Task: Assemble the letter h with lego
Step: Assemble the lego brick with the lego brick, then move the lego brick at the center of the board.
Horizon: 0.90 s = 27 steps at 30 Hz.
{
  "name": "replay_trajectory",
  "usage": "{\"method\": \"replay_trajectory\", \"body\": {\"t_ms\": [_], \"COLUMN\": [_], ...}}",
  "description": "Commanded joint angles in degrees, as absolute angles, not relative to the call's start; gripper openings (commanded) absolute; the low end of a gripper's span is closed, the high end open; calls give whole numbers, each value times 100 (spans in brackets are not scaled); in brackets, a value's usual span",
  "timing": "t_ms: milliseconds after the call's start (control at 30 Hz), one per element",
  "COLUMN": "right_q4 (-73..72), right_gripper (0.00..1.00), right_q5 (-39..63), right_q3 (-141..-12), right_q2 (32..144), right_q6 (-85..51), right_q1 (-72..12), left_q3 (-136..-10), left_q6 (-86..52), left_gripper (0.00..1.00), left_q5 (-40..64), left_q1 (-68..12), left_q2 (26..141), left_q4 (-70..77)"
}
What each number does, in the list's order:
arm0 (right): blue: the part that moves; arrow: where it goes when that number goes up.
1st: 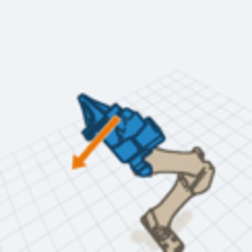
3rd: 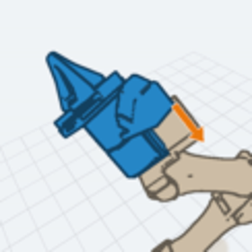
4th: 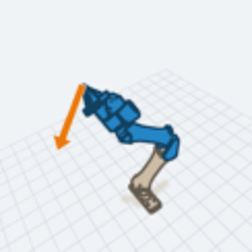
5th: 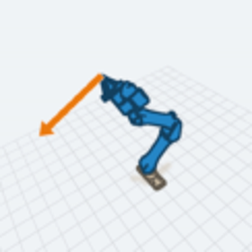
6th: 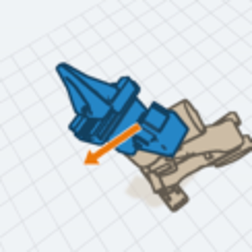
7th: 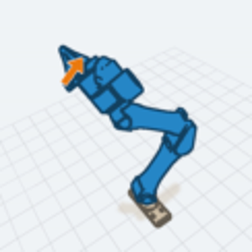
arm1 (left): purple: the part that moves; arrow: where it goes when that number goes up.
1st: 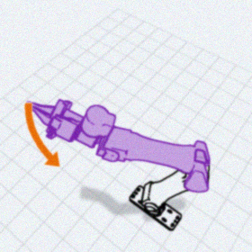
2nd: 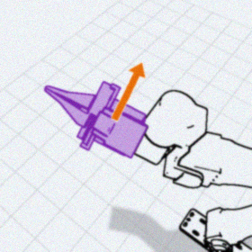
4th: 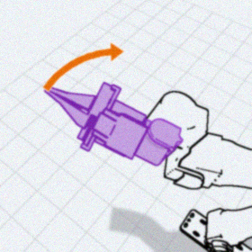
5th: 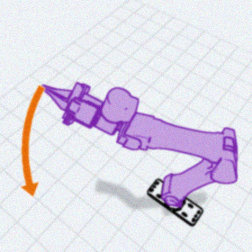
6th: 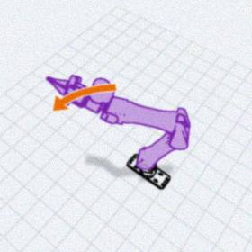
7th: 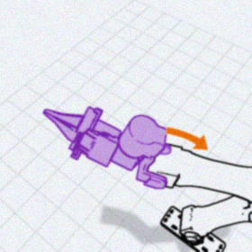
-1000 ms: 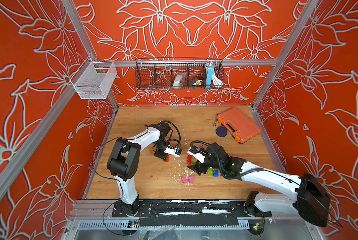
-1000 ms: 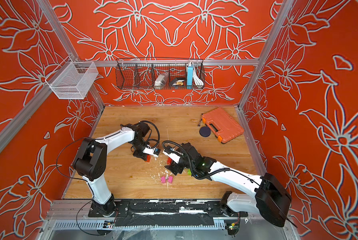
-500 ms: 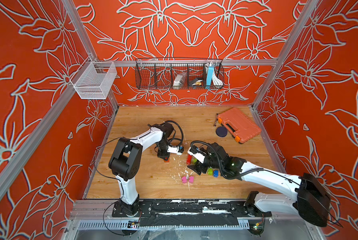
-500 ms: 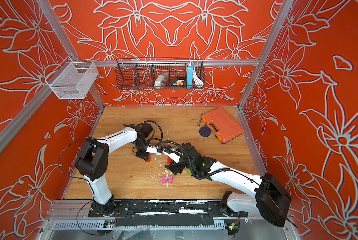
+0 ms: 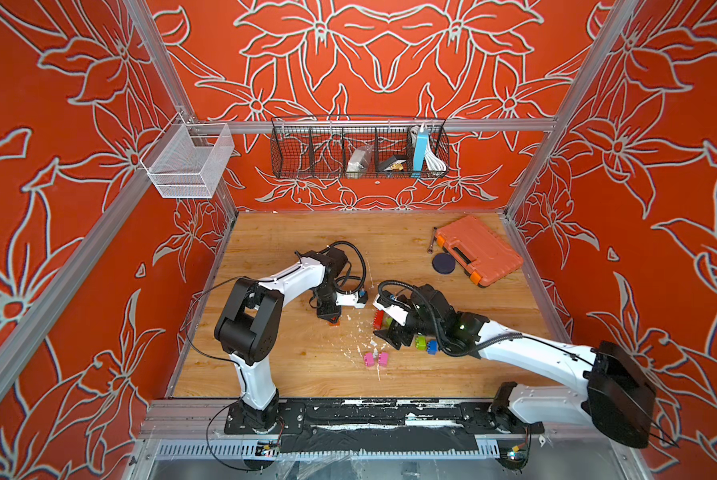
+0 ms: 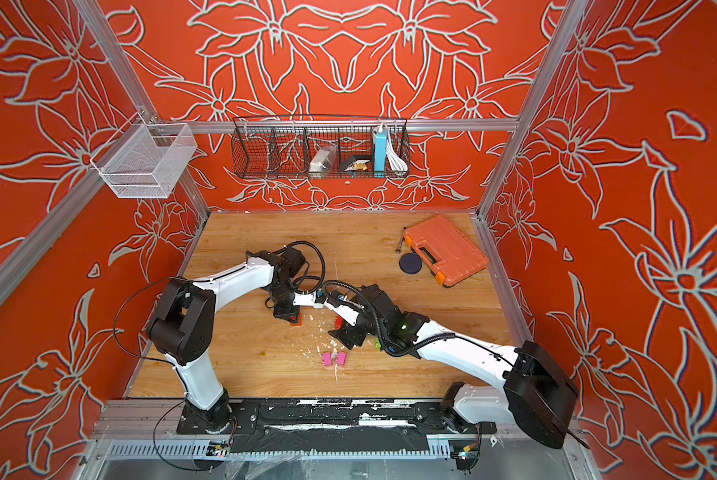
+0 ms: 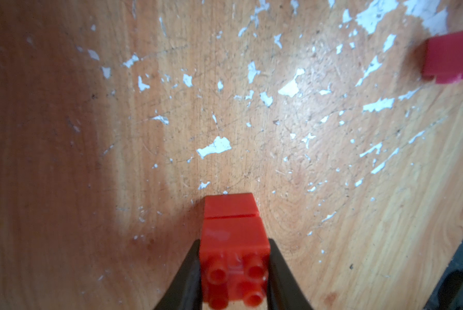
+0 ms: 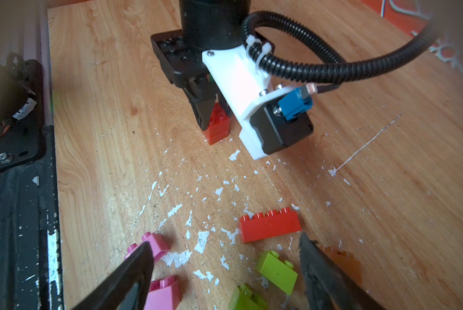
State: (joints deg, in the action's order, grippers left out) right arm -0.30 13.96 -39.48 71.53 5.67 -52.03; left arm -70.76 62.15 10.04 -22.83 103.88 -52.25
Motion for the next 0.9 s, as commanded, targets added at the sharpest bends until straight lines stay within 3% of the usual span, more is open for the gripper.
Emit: {"method": "replay_trajectory", "body": {"t_ms": [0,400,600,733,800,867], "right_q4": [13,84,196,167,62,150], "right_gripper": [87,87,87,89,97,98], "right_q5": [1386,1253,633,-120,-563,-974], "right_q3": [-4050,-3990,-4040,-4004,-3917,-3859], "right_q2": [7096,6945,6936,6751,6587,6412], "right_q6": [677,760,611,214,-93,-468], "right_q1": [-5203,-5208,-5204,-5197,-5195,-5187], "left_q3": [-6809,-6629,-6787,-7551,-7917,-8142], "left_q6": [6438,6367,6422,6426,6400,6469], "left_gripper": [21,20,20,20,20,20], "left_q5": [1003,638,774,942,1101,1220], "left_q1": [-2325,-2320,-2294,-2225,-2188,-2180], "left_q2": [10495,10794,10574,10794,10894,10958], "left_q4": [-5139,-4884,-4953,-5361,-5514,-5484]}}
